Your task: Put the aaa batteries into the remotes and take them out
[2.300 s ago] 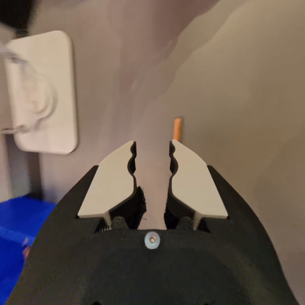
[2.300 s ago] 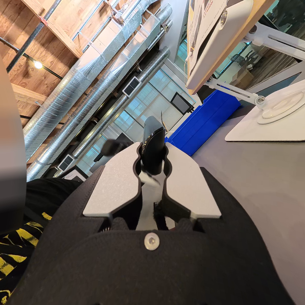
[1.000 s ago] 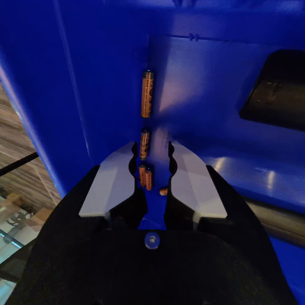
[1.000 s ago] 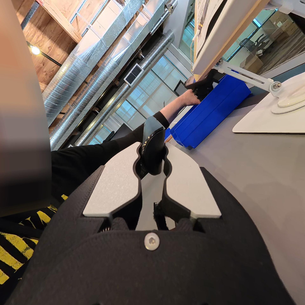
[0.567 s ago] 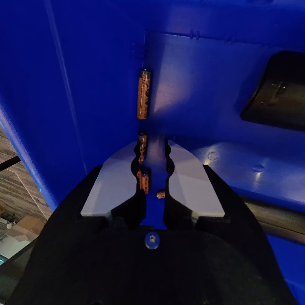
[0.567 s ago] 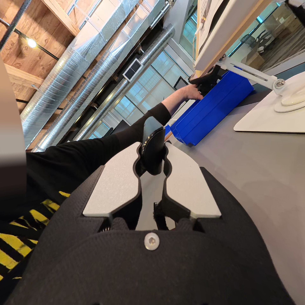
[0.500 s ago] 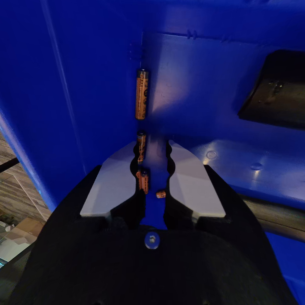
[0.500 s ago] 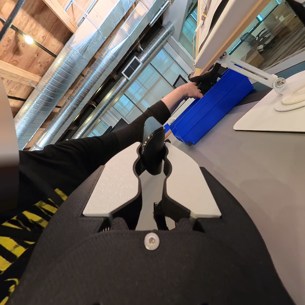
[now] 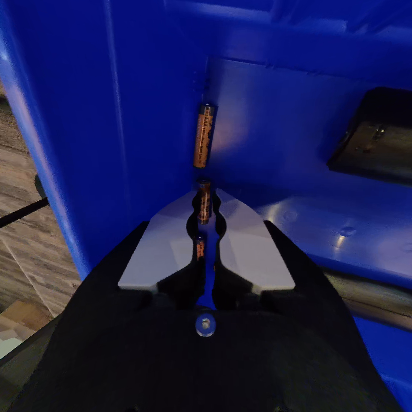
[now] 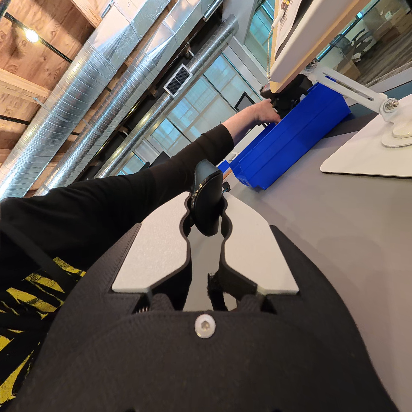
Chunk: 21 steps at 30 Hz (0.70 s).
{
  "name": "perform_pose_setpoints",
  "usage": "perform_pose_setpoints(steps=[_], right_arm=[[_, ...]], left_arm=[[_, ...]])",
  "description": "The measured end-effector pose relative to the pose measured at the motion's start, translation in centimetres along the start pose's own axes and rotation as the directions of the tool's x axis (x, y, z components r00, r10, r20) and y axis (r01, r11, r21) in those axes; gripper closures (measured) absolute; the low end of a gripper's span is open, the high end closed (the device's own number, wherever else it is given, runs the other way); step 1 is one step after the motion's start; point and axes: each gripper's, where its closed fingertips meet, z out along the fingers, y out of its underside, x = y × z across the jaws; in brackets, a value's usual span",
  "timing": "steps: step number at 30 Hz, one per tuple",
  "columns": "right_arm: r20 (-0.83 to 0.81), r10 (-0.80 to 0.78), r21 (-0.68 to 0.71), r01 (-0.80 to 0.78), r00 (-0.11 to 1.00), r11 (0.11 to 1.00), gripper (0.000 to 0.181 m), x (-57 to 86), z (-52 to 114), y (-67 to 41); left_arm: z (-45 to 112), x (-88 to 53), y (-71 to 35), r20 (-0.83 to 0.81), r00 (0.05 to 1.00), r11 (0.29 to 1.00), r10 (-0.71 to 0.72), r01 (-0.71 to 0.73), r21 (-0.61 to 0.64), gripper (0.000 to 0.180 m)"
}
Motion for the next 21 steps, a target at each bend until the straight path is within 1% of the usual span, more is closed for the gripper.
perform_pose_setpoints(steps=[3, 4, 6, 9, 10, 11, 15, 18, 20, 21], right_arm=[[-0.008, 0.008, 0.005, -0.008, 1.000, 1.000, 0.159, 0.3, -0.2, 0.0], [-0.007, 0.013, 0.010, -0.013, 1.000, 1.000, 0.159, 0.3, -0.2, -0.1], [0.007, 0.004, 0.011, -0.004, 1.000, 1.000, 0.159, -0.1, -0.2, -0.2], [-0.001, 0.012, 0.006, -0.012, 1.000, 1.000, 0.159, 0.2, -0.1, 0.0], [0.007, 0.015, 0.008, -0.015, 1.000, 1.000, 0.159, 0.1, -0.1, 0.0], [0.013, 0.014, 0.006, -0.014, 1.000, 1.000, 0.159, 0.0, 0.0, 0.0], [0.009, 0.010, -0.001, -0.010, 1.000, 1.000, 0.159, 0.1, 0.1, 0.1], [-0.001, 0.021, -0.006, -0.021, 1.000, 1.000, 0.159, 0.5, 0.1, 0.4], [0.002, 0.024, -0.011, -0.024, 1.000, 1.000, 0.159, 0.5, 0.2, 0.6], [0.003, 0.026, -0.014, -0.025, 1.000, 1.000, 0.159, 0.6, 0.3, 0.7]], left_arm=[[-0.2, 0.3, 0.0, -0.008, 1.000, 1.000, 0.017, -0.017, -0.008, 0.176], [-0.4, 0.9, -0.1, -0.036, 0.999, 1.000, 0.023, -0.023, -0.008, 0.178], [-0.1, 2.5, 0.4, -0.121, 0.993, 0.998, 0.005, -0.012, -0.056, 0.176], [-0.4, 2.7, 0.3, -0.113, 0.994, 0.999, -0.004, 0.000, -0.036, 0.178], [-0.7, 2.6, 0.5, -0.109, 0.994, 0.999, -0.014, 0.011, -0.035, 0.175], [-0.9, 2.4, 0.6, -0.097, 0.995, 0.999, -0.017, 0.014, -0.031, 0.168], [-1.6, 0.8, 1.6, -0.013, 1.000, 0.999, -0.003, 0.002, -0.040, 0.132], [-1.2, 0.8, 2.2, -0.030, 0.999, 0.996, 0.014, -0.017, -0.090, 0.131], [-0.5, 1.0, 2.3, -0.053, 0.998, 0.991, 0.032, -0.039, -0.126, 0.134], [-0.2, 1.3, 2.2, -0.075, 0.997, 0.989, 0.037, -0.047, -0.144, 0.140]])
